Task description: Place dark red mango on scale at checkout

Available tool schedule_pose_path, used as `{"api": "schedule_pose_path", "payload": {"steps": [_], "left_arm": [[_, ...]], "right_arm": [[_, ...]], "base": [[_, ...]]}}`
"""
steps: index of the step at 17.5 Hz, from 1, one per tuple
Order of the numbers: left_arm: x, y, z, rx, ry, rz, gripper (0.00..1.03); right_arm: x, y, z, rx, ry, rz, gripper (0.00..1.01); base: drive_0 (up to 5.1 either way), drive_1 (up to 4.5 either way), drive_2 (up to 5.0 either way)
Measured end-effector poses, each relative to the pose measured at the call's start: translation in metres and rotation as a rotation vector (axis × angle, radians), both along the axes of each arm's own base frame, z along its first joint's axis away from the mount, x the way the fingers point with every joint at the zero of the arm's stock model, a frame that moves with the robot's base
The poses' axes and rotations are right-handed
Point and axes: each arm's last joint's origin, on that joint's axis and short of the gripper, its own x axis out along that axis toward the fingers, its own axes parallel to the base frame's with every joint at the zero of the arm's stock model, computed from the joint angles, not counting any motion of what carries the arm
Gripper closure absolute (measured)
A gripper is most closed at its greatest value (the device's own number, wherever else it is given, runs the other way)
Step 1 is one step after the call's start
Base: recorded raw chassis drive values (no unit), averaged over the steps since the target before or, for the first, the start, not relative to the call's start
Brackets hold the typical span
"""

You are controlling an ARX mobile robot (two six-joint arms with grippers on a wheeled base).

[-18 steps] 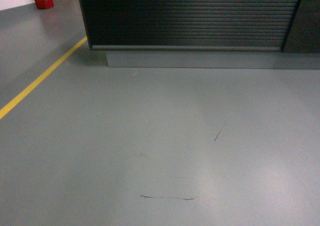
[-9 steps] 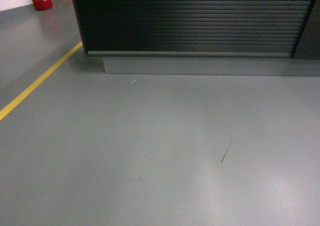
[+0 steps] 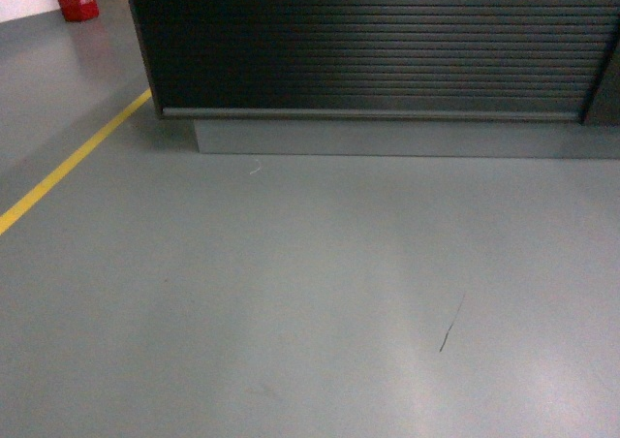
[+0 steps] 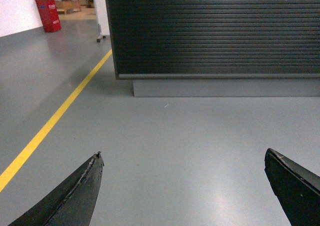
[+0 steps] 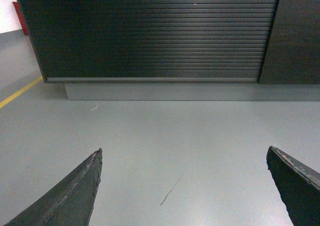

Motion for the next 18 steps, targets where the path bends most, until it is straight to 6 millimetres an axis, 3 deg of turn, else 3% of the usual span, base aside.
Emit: {"api": "schedule_pose_path", "payload": {"steps": [18], "left_arm": [[0.0000, 0.0000, 0.0000, 0.000, 0.000, 0.000, 0.05]], "right_arm": [[0.0000, 0.0000, 0.0000, 0.000, 0.000, 0.000, 0.03]], "base": [[0.0, 2.87, -2.9]]}}
